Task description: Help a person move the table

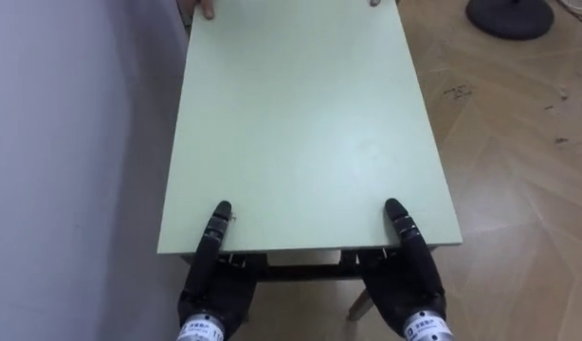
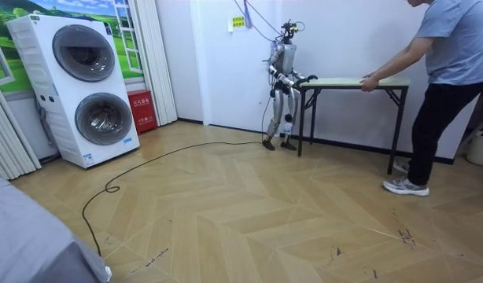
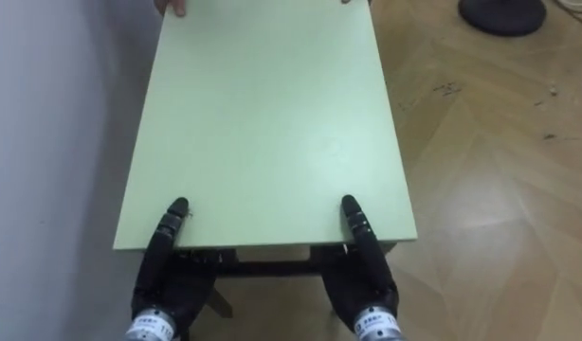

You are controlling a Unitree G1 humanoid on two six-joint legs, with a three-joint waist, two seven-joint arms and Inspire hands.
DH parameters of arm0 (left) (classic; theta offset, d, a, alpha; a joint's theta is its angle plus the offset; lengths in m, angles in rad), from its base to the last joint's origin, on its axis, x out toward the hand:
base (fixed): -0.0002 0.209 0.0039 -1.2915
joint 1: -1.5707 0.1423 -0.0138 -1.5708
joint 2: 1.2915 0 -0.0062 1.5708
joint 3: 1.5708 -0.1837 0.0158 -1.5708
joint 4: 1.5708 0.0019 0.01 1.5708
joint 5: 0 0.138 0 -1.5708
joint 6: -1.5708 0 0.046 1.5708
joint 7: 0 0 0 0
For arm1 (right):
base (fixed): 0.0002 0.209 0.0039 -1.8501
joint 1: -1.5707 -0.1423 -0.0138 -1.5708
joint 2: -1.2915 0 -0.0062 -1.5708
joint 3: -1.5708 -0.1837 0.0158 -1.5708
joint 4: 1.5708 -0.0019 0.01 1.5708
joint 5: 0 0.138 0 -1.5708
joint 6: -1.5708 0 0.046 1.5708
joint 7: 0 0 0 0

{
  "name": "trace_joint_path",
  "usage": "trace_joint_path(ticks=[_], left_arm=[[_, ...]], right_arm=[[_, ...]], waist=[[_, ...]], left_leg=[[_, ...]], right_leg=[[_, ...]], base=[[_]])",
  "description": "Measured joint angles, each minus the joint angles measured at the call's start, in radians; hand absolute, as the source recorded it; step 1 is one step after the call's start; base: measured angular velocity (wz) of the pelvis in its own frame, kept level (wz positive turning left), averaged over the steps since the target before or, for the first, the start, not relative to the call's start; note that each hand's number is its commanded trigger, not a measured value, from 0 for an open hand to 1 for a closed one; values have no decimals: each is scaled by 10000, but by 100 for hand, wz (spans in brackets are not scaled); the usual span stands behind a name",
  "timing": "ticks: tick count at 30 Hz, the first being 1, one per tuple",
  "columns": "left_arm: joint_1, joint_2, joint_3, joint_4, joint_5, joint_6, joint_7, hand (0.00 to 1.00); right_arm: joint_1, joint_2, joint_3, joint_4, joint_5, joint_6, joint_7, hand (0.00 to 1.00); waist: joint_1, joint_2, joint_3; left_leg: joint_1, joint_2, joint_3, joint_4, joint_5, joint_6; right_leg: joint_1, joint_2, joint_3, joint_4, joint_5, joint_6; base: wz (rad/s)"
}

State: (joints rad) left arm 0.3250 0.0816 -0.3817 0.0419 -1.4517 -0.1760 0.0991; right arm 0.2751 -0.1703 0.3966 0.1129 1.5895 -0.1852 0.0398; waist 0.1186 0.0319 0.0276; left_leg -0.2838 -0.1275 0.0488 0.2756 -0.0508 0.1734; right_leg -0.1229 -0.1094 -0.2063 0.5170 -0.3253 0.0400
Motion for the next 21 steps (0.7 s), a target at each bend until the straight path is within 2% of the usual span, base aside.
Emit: trace_joint_path(ticks=[2, 3, 4, 5, 7, 8, 11, 14, 15, 17, 21], left_arm=[[0, -44, -30, 160, -10, 3, 83, 100], [-2, -43, -38, 204, -12, 6, 166, 100], [-3, -49, -47, 210, -11, 6, 227, 100], [-13, 10, -39, 209, 13, 1, 283, 100], [-18, 21, -17, 203, 20, -33, 289, 100], [-18, 34, -18, 204, 19, -36, 289, 100], [-17, 59, -41, 203, 20, -35, 381, 100], [-17, 55, -45, 201, 21, -73, 460, 100], [-12, 63, -60, 200, 21, -136, 464, 100], [-12, 69, -143, 198, 77, -275, 464, 100], [21, 110, -158, 199, 109, -307, 471, 100]], right_arm=[[95, -1, 14, 5, -6, -3, -159, 100], [116, 3, 31, 5, -4, -1, -289, 100], [147, 18, 35, 6, -4, -1, -343, 100], [190, 46, 32, 4, 12, -18, -351, 100], [174, 39, 25, 2, 20, -10, -351, 100], [175, 46, 38, 2, 19, -7, -356, 100], [169, 49, 44, 2, -19, -7, -443, 100], [155, 70, 95, 2, -70, -16, -540, 100], [134, 71, 118, 3, -79, -23, -558, 100], [116, 74, 112, 3, -79, -23, -563, 100], [118, 75, 127, 25, -79, -18, -614, 100]], waist=[[-158, 2, 3], [-347, 3, 7], [-483, 3, 7], [-634, -15, -5], [-544, -11, -6], [-480, -14, -6], [-252, -58, -8], [-248, -152, -10], [-213, -223, 20], [-191, -269, 23], [-182, -300, 44]], left_leg=[[155, -215, -160, 185, -94, 74], [223, -304, -318, 312, -150, 38], [294, -293, -307, 322, -190, 29], [378, -226, -158, 225, -202, 7], [391, -156, -117, 110, -157, -52], [406, -130, -99, 64, -164, -40], [577, -98, 68, -184, -176, -21], [744, -97, 122, -342, -220, 41], [831, -88, 171, -426, -222, 44], [894, -78, 191, -488, -232, 55], [1069, -67, 184, -592, -242, 61]], right_leg=[[-732, -306, 554, -28, 131, 68], [-810, -317, 801, -452, 649, 219], [-803, -280, 837, -542, 819, 157], [-604, -273, 721, -786, 810, 197], [-495, -211, 667, -1205, 937, 191], [-415, -170, 687, -1393, 1051, 256], [-270, -109, 919, -1747, 1219, 248], [-112, -102, 919, -1929, 1267, 261], [-9, -93, 916, -2083, 1299, 285], [90, -73, 917, -2241, 1334, 294], [352, -17, 952, -2486, 1421, 302]], base=[[56], [68], [84], [55], [17], [-13], [-19], [-9], [-11], [-6], [0]])
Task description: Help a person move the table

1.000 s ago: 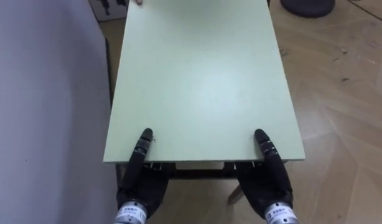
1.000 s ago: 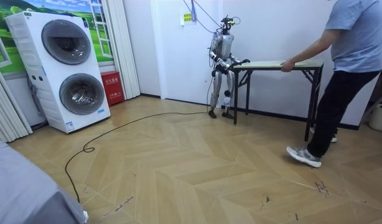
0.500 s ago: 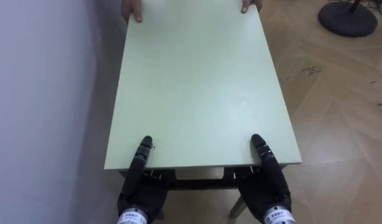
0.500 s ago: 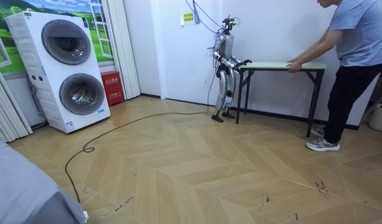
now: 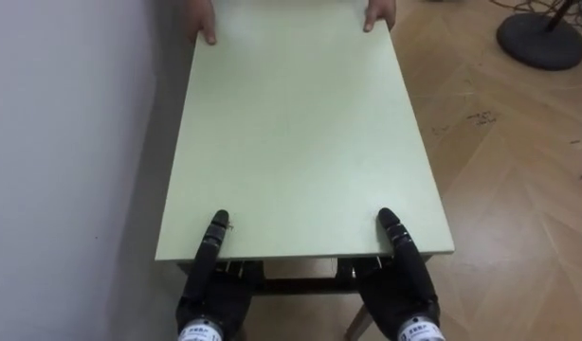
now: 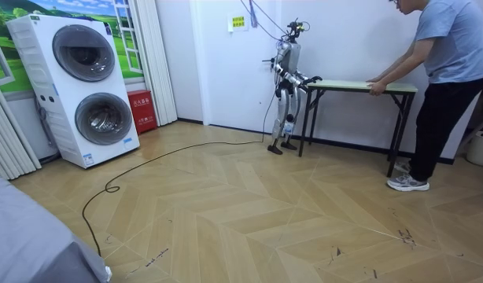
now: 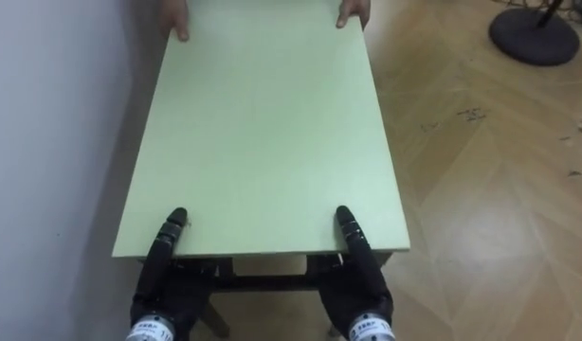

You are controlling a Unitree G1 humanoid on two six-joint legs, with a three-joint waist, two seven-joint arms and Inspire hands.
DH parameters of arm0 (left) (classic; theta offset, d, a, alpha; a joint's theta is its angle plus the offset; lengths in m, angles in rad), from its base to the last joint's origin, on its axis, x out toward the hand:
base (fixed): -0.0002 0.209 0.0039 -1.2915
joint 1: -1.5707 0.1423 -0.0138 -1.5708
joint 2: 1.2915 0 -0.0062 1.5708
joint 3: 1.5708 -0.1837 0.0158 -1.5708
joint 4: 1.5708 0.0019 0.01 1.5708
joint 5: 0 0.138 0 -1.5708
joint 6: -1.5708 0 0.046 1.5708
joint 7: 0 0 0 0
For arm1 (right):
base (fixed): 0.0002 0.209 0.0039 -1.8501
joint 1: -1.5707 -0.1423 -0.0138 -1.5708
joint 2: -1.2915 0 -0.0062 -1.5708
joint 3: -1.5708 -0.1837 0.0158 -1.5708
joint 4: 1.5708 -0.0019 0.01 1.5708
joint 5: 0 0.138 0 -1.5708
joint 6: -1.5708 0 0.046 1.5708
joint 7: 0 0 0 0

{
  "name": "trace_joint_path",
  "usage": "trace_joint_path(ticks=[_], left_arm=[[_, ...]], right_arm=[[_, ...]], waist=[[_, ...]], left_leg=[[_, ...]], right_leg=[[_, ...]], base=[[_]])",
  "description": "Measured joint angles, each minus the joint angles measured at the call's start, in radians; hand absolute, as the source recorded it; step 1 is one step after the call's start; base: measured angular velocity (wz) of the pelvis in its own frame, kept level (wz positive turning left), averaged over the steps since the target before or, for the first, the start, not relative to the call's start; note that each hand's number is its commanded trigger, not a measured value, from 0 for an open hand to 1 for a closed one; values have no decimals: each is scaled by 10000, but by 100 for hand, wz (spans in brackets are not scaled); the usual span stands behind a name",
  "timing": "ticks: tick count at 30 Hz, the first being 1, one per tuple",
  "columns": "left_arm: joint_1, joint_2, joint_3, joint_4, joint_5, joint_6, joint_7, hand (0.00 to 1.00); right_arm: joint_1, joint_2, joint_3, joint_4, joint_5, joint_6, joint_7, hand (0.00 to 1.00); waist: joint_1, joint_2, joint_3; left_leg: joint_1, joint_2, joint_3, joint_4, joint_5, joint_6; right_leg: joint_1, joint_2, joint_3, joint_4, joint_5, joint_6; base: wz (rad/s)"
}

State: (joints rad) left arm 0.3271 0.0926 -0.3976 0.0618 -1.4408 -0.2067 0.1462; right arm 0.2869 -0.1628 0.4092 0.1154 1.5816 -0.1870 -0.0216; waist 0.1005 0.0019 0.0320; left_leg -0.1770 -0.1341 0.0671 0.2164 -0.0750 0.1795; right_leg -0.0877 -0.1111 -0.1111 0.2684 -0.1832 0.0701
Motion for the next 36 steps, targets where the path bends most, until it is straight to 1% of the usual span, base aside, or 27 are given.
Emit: trace_joint_path(ticks=[2, 7, 8, 12, 15, 18, 22, 27, 28, 29, 30, 31, 34, 36], left_arm=[[0, 30, -1, 0, 9, 0, 0, 100], [14, 120, -31, 16, 35, 7, 0, 100], [20, 122, -32, 89, 72, 11, -2, 100], [39, 41, 3, 330, 338, 90, -26, 100], [88, -3, 30, 632, 604, 155, -276, 100], [119, -18, 80, 887, 620, 261, -542, 100], [120, -86, 208, 1073, 793, 343, -720, 100], [121, -146, 345, 1365, 911, 404, -1003, 100], [123, -183, 410, 1386, 976, 454, -1028, 81], [123, -273, 508, 1444, 1072, 502, -1090, 53], [142, -344, 602, 1478, 1168, 570, -1127, 34], [144, -355, 615, 1491, 1178, 581, -1133, 0], [139, -331, 726, 1612, 1522, 755, -1309, 0], [105, -183, 687, 1963, 2932, 774, -1678, 0]], right_arm=[[0, 6, -1, 9, 0, 2, 0, 100], [0, 72, -2, 105, 0, 27, -1, 100], [0, 119, 1, 202, -3, 27, 2, 100], [2, 197, -22, 476, -33, 28, 89, 100], [5, 333, -103, 916, -82, 54, 500, 100], [14, 394, -142, 1236, -102, 68, 863, 100], [14, 436, -187, 1289, -170, 133, 887, 100], [18, 599, -237, 1523, -323, 144, 1064, 100], [19, 629, -262, 1537, -371, 152, 1066, 66], [43, 694, -354, 1542, -460, 209, 1069, 40], [85, 762, -463, 1541, -558, 300, 1078, 27], [104, 784, -501, 1542, -589, 337, 1079, 0], [121, 773, -525, 1640, -664, 398, 1257, 0], [111, 703, -547, 1871, -1277, 577, 1710, 0]], waist=[[6, -20, 13], [11, -21, 14], [57, -23, 15], [87, -7, 23], [92, 8, 29], [89, 18, 34], [88, 47, 23], [70, 48, 22], [70, 49, 21], [70, 53, 19], [70, 61, 14], [70, 64, 11], [51, 94, -10], [-69, 164, -55]], left_leg=[[-2, 5, 2, -5, -1, -1], [21, 12, 38, -58, -2, 0], [116, 14, 80, -134, -2, 1], [303, 21, 93, -191, -72, 12], [313, 21, 43, -162, -99, -2], [313, 22, 23, -132, -102, -8], [323, 25, 0, -140, -106, -16], [453, 28, -39, -170, -131, -53], [457, 31, -44, -170, -132, -54], [457, 33, -55, -170, -132, -54], [473, 34, -72, -170, -131, -55], [488, 34, -82, -170, -132, -54], [502, 34, -124, -170, -132, -55], [533, 35, -127, -172, -132, -54]], right_leg=[[0, 3, 6, -53, 11, -1], [21, 8, 47, -112, 65, 17], [79, 5, 60, -129, 83, 19], [317, 5, 39, -234, 103, 29], [365, 15, 18, -287, 133, 30], [396, 27, 15, -285, 136, 30], [409, 35, 13, -290, 136, 30], [538, 46, -37, -303, 137, 30], [545, 50, -42, -303, 137, 30], [550, 55, -47, -305, 137, 30], [573, 60, -47, -309, 137, 30], [595, 63, -48, -317, 136, 30], [624, 67, -116, -318, 136, 30], [657, 60, -189, -316, 136, 30]], base=[[0], [-1], [-8], [-2], [0], [0], [0], [0], [0], [0], [3], [4], [4], [0]])
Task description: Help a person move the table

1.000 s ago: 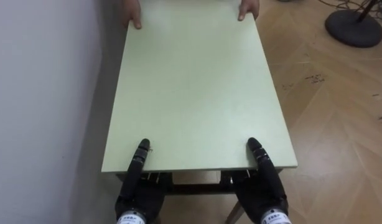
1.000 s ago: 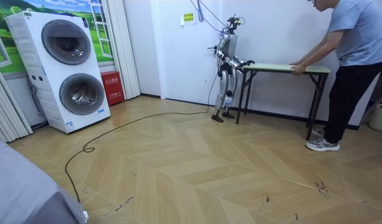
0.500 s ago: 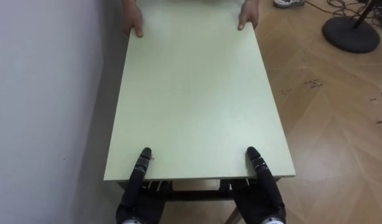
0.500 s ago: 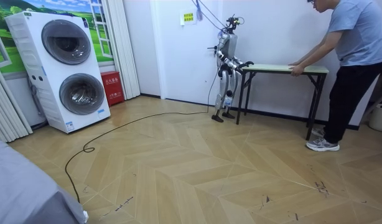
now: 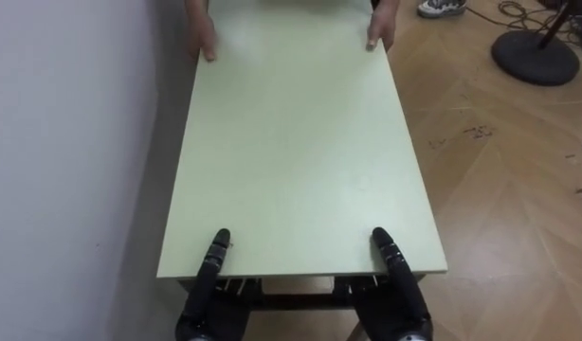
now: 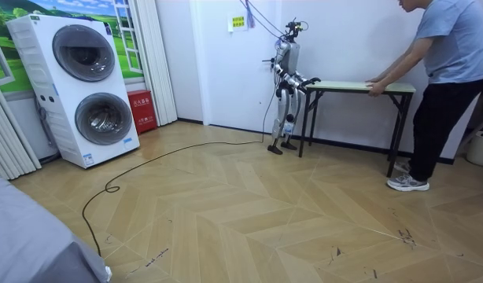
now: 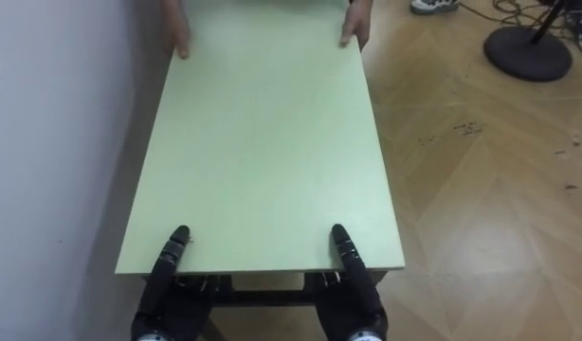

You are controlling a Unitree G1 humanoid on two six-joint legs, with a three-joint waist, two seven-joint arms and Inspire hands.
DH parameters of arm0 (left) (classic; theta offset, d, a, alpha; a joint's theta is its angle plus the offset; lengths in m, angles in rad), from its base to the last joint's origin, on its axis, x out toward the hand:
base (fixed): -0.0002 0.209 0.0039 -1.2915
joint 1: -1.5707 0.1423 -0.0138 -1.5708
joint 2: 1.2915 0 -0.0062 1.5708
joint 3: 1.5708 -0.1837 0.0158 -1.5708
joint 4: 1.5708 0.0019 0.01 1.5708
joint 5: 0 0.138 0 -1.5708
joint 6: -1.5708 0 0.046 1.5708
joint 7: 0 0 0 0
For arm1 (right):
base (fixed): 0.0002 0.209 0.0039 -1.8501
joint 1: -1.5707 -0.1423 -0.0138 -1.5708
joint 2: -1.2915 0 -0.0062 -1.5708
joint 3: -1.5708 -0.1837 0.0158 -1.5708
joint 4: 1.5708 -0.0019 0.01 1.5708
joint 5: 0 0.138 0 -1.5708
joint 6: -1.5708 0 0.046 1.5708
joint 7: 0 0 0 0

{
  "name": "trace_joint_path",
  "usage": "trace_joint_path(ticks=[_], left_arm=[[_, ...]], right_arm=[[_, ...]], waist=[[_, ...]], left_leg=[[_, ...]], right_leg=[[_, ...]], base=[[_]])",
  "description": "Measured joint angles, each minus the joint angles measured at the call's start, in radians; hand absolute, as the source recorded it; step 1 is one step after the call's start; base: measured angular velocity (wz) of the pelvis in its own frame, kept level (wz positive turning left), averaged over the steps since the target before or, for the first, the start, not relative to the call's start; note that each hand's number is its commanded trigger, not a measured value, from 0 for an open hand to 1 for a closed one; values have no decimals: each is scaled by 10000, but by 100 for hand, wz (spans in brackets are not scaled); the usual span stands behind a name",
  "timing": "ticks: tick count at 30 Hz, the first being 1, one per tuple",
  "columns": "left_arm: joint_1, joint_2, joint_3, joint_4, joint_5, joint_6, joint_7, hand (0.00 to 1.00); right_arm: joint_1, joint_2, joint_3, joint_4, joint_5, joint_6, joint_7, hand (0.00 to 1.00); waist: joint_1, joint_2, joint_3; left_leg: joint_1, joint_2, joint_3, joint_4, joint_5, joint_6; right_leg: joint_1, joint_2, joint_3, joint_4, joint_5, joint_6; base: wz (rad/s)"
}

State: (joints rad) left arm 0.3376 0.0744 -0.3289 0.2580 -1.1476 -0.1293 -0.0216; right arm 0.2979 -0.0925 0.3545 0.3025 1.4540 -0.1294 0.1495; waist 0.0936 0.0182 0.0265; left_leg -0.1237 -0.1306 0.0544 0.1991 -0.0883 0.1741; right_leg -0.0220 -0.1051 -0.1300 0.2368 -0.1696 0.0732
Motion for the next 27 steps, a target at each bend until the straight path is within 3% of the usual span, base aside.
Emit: trace_joint_path(ticks=[3, 8, 12, 25, 27], left_arm=[[-369, 235, -101, 255, 1521, 245, -273, 0], [-694, 166, -108, 552, 2771, 601, -602, 0], [-705, 166, -111, 560, 2897, 903, -808, 0], [-727, 295, -94, 870, 3359, 1256, -1304, 0], [-727, 369, -93, 989, 3811, 1315, -1445, 0]], right_arm=[[-62, -99, 28, -6, -606, 202, 442, 0], [-58, -172, -49, -2, -959, 558, 700, 0], [-188, -164, -83, -13, -983, 712, 1314, 0], [-217, -146, -237, -5, -1311, 1147, 1443, 0], [-232, -206, -345, 138, -1859, 1196, 1545, 0]], waist=[[-173, 40, -37], [-359, 27, -80], [-533, 1, -78], [-667, -6, -80], [-718, -31, -66]], left_leg=[[113, 8, 0, -21, -11, -3], [159, 18, 13, -16, -11, -4], [255, 31, 26, -31, -21, -15], [321, 40, 16, -50, -36, -25], [351, 43, 16, -63, -37, -25]], right_leg=[[85, 3, -18, 11, -1, 0], [123, 10, -14, 16, -1, 0], [202, 21, -15, 9, 0, 0], [266, 35, -40, -1, -1, -1], [306, 32, -87, -17, -1, -1]], base=[[-4], [0], [0], [0], [0]])
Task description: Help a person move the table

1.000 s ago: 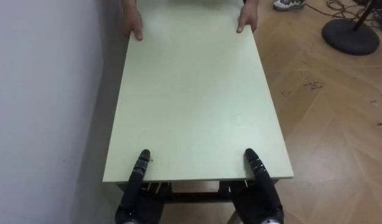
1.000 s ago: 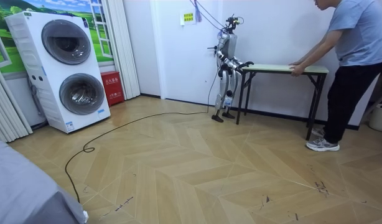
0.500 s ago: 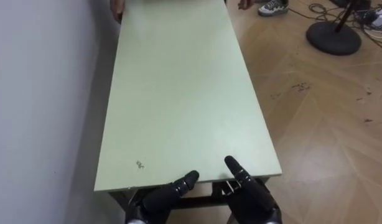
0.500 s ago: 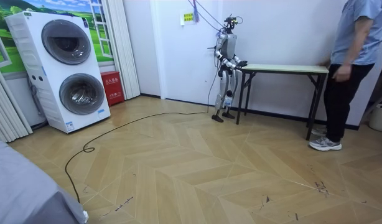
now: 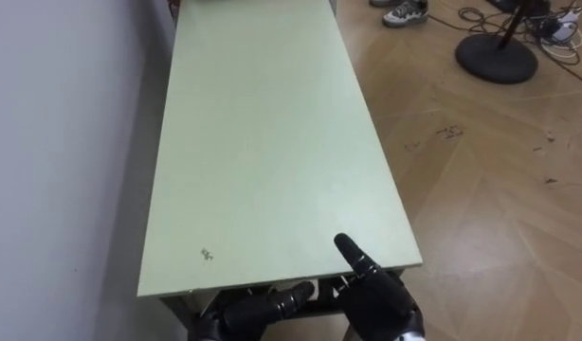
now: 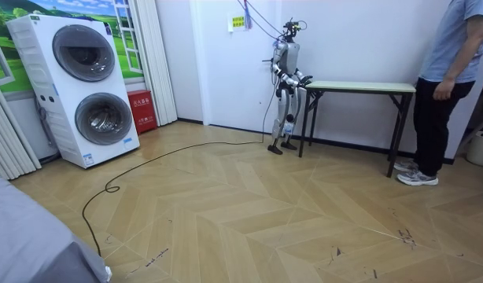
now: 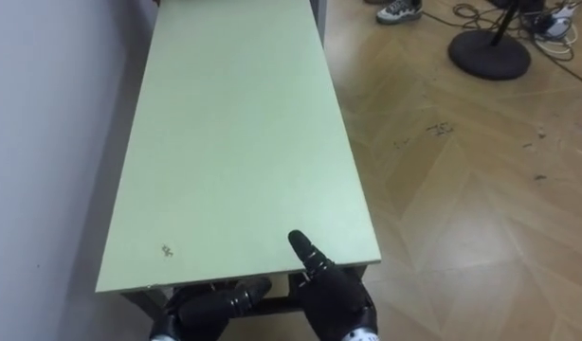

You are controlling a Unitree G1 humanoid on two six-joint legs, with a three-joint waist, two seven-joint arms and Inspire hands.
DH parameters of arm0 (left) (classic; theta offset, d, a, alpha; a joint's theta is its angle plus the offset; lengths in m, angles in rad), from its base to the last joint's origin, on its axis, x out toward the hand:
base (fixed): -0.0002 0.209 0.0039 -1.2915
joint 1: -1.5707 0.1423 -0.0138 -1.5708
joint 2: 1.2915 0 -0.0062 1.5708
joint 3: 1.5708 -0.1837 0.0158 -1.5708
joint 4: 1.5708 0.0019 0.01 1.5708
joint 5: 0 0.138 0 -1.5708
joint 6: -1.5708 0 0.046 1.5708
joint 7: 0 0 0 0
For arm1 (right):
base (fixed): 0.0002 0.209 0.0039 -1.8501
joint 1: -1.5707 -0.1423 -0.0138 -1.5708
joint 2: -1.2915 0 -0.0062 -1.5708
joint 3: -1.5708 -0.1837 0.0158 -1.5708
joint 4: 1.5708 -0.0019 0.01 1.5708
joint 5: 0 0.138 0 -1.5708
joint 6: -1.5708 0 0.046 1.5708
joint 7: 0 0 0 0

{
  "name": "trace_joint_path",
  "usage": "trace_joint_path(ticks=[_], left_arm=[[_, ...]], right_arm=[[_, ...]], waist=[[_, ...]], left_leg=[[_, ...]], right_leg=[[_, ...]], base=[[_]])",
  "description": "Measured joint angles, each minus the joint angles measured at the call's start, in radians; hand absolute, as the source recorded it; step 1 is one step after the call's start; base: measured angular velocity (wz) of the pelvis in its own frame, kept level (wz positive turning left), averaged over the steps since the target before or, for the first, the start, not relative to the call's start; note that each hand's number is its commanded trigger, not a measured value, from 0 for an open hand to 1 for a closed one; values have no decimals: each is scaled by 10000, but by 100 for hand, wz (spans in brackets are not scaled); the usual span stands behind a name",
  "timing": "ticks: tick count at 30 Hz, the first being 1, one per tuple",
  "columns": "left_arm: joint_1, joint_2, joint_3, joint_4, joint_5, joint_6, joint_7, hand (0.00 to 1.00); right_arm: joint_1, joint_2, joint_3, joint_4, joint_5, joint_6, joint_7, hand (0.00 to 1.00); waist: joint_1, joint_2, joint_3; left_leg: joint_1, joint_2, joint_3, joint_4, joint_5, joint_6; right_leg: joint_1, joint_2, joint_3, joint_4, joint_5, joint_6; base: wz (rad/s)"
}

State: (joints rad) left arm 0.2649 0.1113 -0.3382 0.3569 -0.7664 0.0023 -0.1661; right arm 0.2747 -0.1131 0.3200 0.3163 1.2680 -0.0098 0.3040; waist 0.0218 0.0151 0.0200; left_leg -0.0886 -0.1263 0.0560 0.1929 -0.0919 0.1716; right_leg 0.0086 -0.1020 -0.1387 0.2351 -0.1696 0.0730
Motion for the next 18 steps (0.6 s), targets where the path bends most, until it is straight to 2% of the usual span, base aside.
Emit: trace_joint_path(ticks=[4, 6, 8, 14, 18], left_arm=[[-126, 151, 14, 378, 583, 124, -38, 0], [-247, 244, 45, 850, 639, 160, -39, 0], [-271, 348, 39, 1159, 743, 168, -39, 0], [-329, 549, 6, 1945, 1700, 258, -40, 0], [-330, 639, 95, 2545, 2449, 345, -27, 0]], right_arm=[[-347, -83, 17, 691, -1941, 61, 201, 0], [-427, -96, 17, 1219, -3249, 114, 319, 0], [-484, -114, 26, 1687, -4000, 125, 379, 0], [-712, -296, 129, 2832, -5905, 317, 466, 0], [-762, -518, 71, 3495, -6609, 342, 308, 0]], waist=[[32, -92, -33], [48, -202, -103], [82, -266, -124], [101, -363, -88], [102, -419, -61]], left_leg=[[85, 26, 9, -14, -32, -30], [133, 55, -2, -27, -52, -65], [148, 73, -19, -27, -68, -94], [139, 140, -14, -70, -104, -171], [144, 167, -12, -85, -139, -212]], right_leg=[[106, 43, 84, -144, 13, -20], [159, 70, 73, -152, 18, -28], [210, 87, 16, -172, 20, -30], [209, 167, 81, -304, 30, -49], [219, 199, 71, -323, 40, -65]], base=[[-1], [0], [2], [-2], [0]])
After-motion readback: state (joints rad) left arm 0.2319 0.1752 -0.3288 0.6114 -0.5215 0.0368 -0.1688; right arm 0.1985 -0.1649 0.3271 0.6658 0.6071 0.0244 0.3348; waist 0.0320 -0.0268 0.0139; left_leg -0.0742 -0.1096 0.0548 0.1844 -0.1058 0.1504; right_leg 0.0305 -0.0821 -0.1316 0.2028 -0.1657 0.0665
